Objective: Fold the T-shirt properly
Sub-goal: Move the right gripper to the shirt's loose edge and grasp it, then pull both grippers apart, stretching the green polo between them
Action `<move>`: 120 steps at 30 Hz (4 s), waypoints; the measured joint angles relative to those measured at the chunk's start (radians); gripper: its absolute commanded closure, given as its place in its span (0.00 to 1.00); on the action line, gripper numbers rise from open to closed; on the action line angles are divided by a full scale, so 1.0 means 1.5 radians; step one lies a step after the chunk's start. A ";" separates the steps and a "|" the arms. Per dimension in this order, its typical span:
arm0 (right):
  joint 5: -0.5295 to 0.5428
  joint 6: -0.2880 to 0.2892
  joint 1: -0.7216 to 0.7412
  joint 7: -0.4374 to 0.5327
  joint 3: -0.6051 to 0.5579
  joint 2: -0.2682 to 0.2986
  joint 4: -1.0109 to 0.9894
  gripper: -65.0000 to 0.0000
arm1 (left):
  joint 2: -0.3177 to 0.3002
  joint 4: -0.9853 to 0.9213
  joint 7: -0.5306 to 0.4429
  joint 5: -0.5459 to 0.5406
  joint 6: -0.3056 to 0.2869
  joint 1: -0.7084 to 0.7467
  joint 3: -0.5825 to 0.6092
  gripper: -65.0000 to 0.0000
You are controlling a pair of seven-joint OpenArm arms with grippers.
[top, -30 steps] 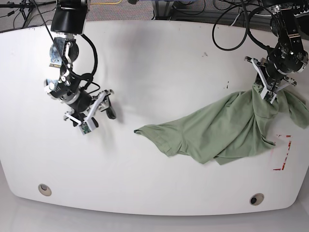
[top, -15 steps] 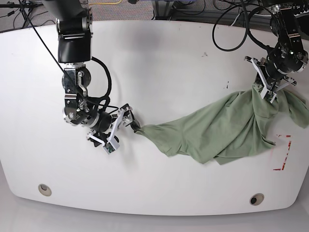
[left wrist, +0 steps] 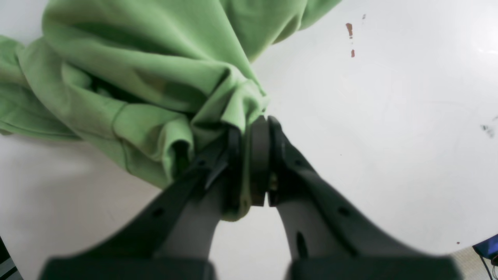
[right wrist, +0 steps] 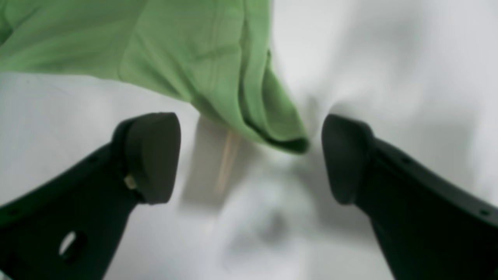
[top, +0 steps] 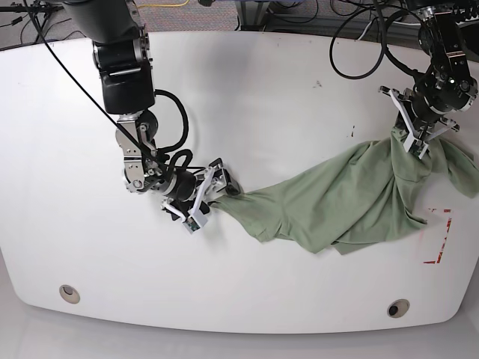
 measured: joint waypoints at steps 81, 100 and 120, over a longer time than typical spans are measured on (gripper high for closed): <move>0.013 0.013 -0.034 -0.270 0.299 0.155 0.520 1.00 | 0.114 0.068 0.009 0.005 0.059 -0.431 0.051 0.99; 0.019 0.013 0.176 -0.323 0.298 0.250 0.450 1.00 | 0.113 0.048 0.057 0.002 0.058 -0.595 0.047 0.99; 0.021 0.018 -0.036 -0.305 0.370 0.214 0.493 1.00 | 0.094 0.021 0.076 -0.003 0.057 -0.454 0.047 0.99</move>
